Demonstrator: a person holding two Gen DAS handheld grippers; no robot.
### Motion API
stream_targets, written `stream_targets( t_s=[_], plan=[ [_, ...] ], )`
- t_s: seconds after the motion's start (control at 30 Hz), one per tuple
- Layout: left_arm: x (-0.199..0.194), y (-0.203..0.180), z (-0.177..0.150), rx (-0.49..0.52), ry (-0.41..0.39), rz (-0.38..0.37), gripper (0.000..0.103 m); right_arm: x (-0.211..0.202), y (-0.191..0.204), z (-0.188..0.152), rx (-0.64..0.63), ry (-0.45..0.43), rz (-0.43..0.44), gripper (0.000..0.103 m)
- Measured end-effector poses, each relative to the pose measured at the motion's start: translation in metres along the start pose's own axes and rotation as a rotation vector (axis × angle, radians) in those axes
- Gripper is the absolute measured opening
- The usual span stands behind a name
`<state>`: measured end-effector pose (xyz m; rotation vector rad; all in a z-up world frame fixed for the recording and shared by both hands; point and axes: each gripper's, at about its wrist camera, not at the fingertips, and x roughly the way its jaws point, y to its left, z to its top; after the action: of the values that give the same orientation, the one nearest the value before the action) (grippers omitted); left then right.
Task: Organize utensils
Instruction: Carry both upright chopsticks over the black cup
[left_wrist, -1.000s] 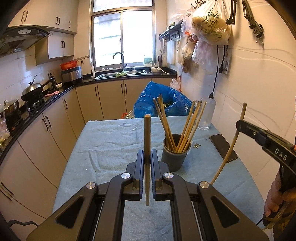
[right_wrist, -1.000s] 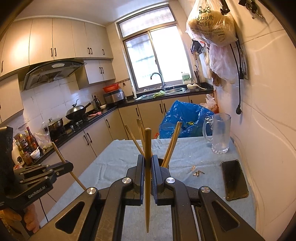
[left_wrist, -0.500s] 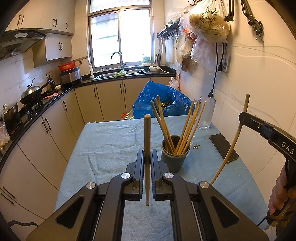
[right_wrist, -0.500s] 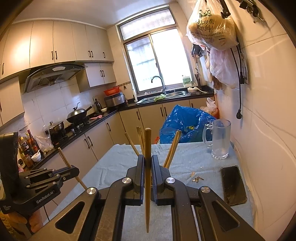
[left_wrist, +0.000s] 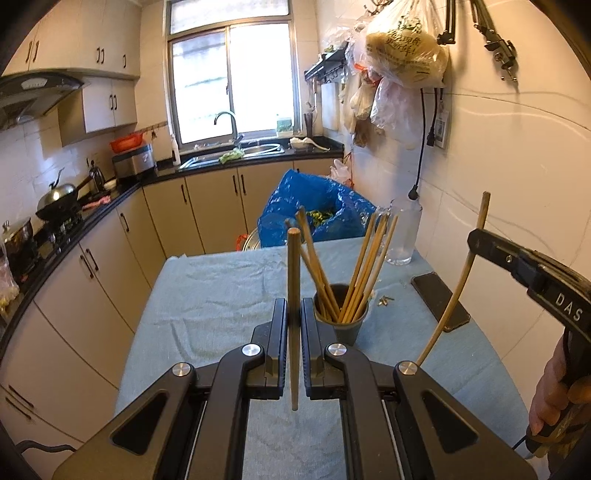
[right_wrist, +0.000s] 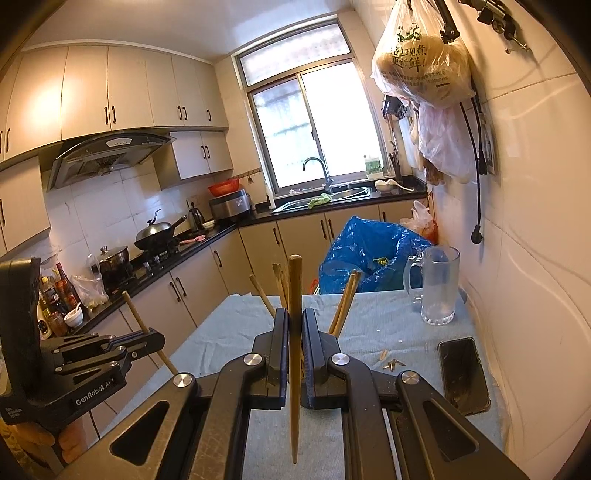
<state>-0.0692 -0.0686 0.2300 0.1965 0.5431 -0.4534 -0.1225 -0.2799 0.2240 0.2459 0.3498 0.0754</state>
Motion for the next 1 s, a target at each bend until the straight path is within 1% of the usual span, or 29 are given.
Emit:
stream_targets(
  t_s=[0.23, 0.57, 0.83, 1.0],
  plan=[
    [-0.002, -0.009, 0.007, 0.042, -0.018, 0.0, 0.006, -0.005, 0.001, 0.008, 0.0, -0.022, 0.01, 0.008],
    [0.0, -0.011, 0.02, 0.034, -0.024, -0.022, 0.006, -0.006, 0.013, 0.026, -0.024, -0.062, 0.028, 0.008],
    [-0.001, -0.006, 0.033, 0.019, -0.044, -0.028, 0.006, -0.003, 0.009, 0.038, -0.016, -0.087, 0.022, 0.008],
    [0.002, -0.005, 0.038, 0.031, -0.049, -0.016, 0.006, -0.003, 0.005, 0.043, -0.005, -0.101, 0.016, 0.008]
  ],
)
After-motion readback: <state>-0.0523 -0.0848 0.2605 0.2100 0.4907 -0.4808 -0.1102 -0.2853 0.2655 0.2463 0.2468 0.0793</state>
